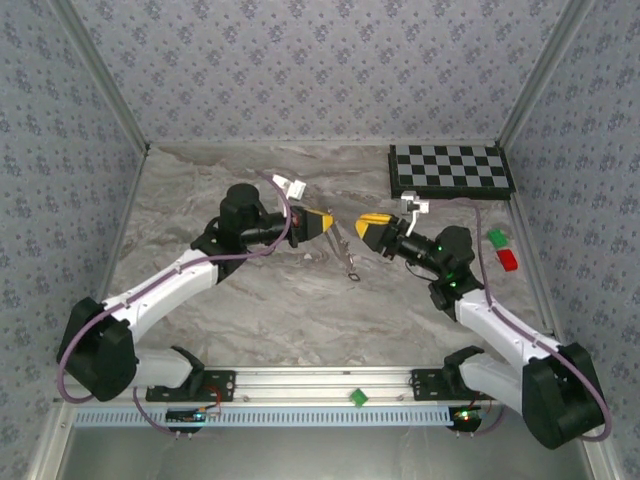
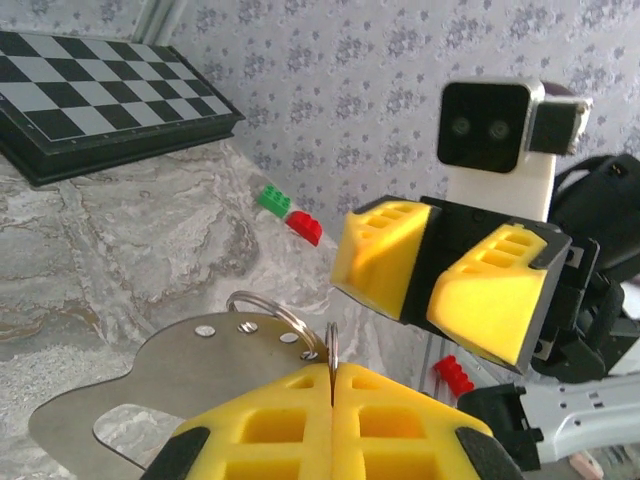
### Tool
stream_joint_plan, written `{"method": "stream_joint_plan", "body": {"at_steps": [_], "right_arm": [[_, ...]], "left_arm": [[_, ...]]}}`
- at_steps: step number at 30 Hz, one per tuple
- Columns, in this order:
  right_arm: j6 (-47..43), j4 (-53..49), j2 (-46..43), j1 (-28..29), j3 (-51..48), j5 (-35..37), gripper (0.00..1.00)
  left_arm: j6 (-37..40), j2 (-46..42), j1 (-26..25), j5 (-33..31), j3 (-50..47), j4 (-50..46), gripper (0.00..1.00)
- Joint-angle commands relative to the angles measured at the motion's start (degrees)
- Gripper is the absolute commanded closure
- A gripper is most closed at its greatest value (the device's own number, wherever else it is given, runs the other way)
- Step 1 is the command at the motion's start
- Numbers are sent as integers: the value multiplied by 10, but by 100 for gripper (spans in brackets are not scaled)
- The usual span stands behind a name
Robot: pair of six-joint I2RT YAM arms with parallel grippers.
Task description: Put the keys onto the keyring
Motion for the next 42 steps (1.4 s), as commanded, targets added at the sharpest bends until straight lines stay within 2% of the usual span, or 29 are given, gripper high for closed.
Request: {"method": "stream_joint_plan", "body": {"at_steps": [1,9,16,21,32,35,42], "right_arm": [[-5,-23,-18,-2,-4,19,63],[3,-10,3,-1,5,18,63],[5,-5,7,4,6,22,63],[3,-11,4,8,7,22,64],[-38,-56,0,32,20,40,64],[-42,-73,1,38,27,43,64],[-138,-161,-14,54,58,74,63]], "left_arm": [[-37,-28,-1,-31,1,39,100],[-113,-16,2,-80,30,-2,100],[-231,-1,24,-81,29,46,100],[-243,5,26,-82,28,50,100],[-236,3,32,-74,19,58,100],[-213,1,31,-56,22,58,100],[-25,-27,25,-18,9,19,100]]}}
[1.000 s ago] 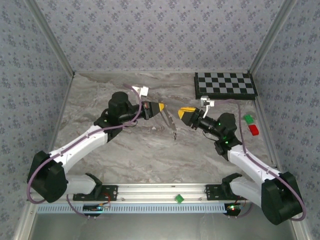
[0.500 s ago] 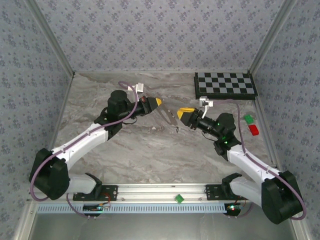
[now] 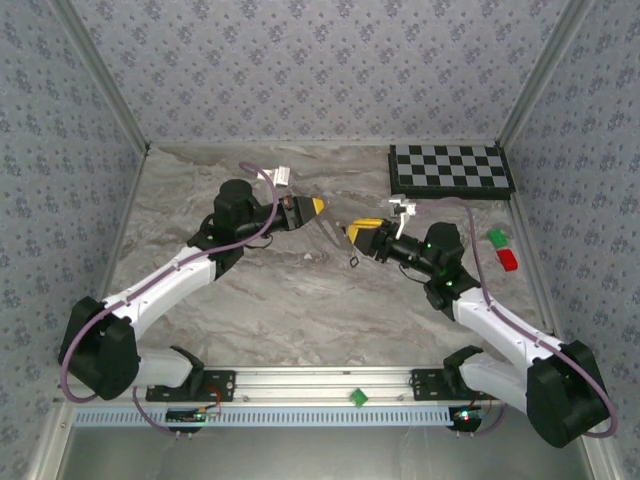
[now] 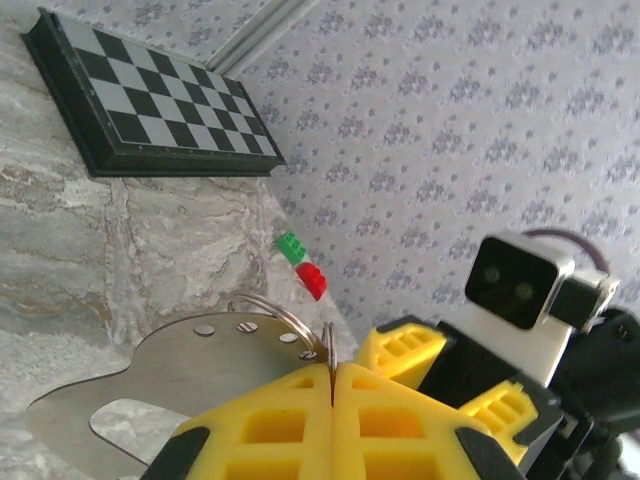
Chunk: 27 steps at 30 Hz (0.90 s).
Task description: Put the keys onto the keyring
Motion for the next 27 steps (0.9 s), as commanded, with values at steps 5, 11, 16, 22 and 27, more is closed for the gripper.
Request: {"method": "stream_joint_plan", "body": {"at_steps": [5,11,16,22,27], "right_arm": [[-108,-92,-29,30,41,57,62],[-121,-87,-15,45,43,76,62],[-120,-70,18,73,51,76,62],[-125,-51,42,114,63,83,62],[-134,-53,45,130,68,91,62]], "left_arm": [[227,-68,-21,25,-25,9,100],[346,-115,-78,-58,-71,69,100],[358,-118,-87,-50,-106,167,100],[357,-103,-96,-50,-107,181,100],[353,-101,-98,-53,-106,183,100]]}}
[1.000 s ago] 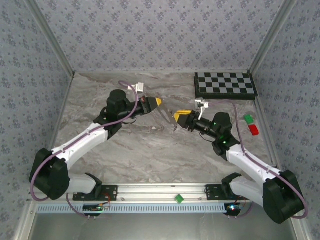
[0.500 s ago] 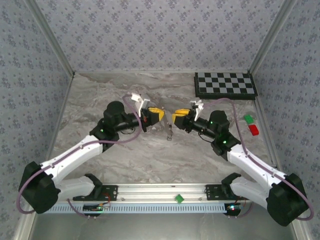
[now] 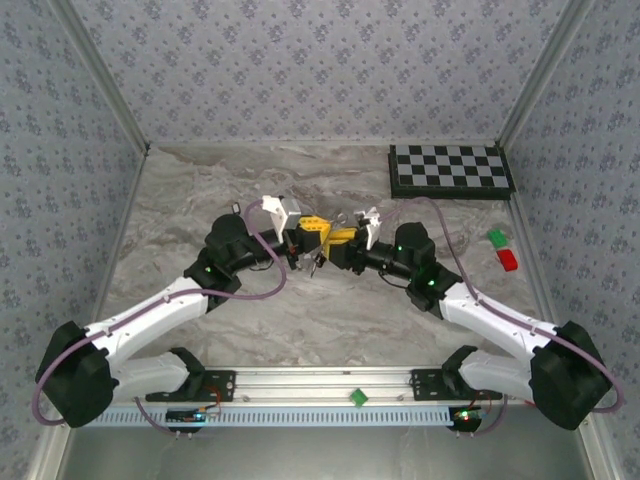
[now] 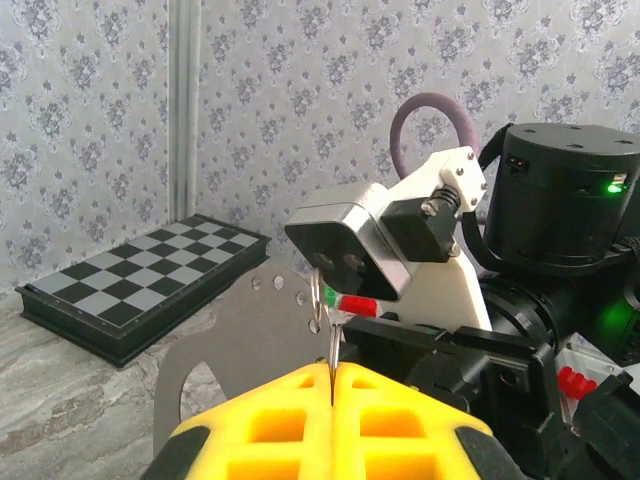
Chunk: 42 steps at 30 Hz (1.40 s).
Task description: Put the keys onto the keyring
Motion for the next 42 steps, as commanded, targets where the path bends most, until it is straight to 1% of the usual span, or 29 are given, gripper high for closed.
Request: {"method": "stream_joint_plan", "body": {"at_steps": [1,7,12,15,19,22,27,31,36,39,41,42], "right_arm": [[-17,18,0,8,20,13,62],[-18,0,-16,2,11,26,62],[7,1,-45,-29,-8,22,62],[28,15,-64,-55,-19,-1,62],[70,61,-70,-93,-21,-66,63],[90,91,-66,-105,-15,-96,65],[95,96,-40,-110,9,-138,67],[123,137,-8,-112,20,-178,69],[132,153,12,-113,29,-196,72],[131,154,16,-112,34,-198,76],[130,155,19,-112,35,-201,81],[129,155,20,-111,35,-203,82]], "left_arm": [[8,1,-6,-2,6,46,100],[-7,1,-6,-18,8,38,100],[-36,5,-7,-38,18,16,100],[-49,8,-5,-44,26,-2,100],[-57,12,-6,-34,26,-2,100],[-59,12,-5,-33,26,-4,100],[-61,11,-5,-19,29,-8,100],[-60,10,-6,-15,30,-13,100],[-61,10,-5,-2,35,-19,100],[-59,9,-6,4,36,-22,100],[-58,9,-6,4,38,-23,100],[-59,9,-5,5,37,-24,100]]}}
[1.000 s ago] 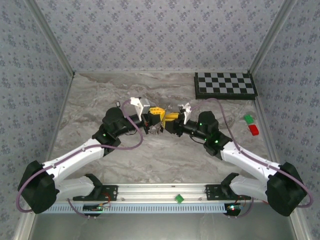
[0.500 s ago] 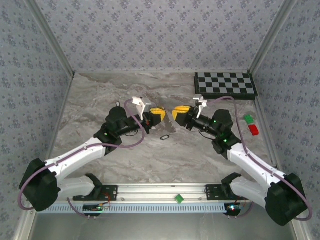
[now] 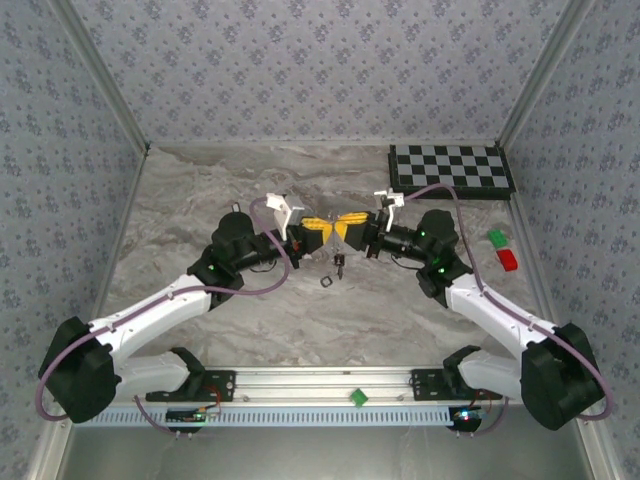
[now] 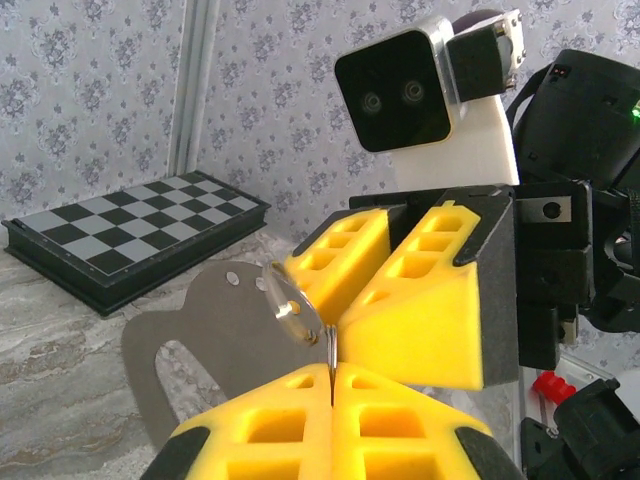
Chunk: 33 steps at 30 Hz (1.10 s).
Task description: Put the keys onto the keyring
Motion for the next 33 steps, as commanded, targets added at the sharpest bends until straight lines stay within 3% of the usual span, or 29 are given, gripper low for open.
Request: {"method": "stream_joint_plan", "body": {"at_steps": [1,9,13,17,26,33], "right_arm": [[3,26,7,-1,21,-19,82],[-15,3,9,0,25,-31,100],[-60,-41,-4,1,29,-26,100],[-136,-122,-27,0,43,-7,100],[-304,-342,-50,1,124,-11,100],[-333,-383,-40,2,147,-24,100]], "left_arm": [[-3,-6,-3,20,27,13,100],[-3,-5,-3,17,29,12,100],[4,-6,-1,16,30,0,97],[6,-5,12,30,51,-50,71],[35,-4,51,109,104,-153,69],[62,10,51,133,123,-202,69]]}}
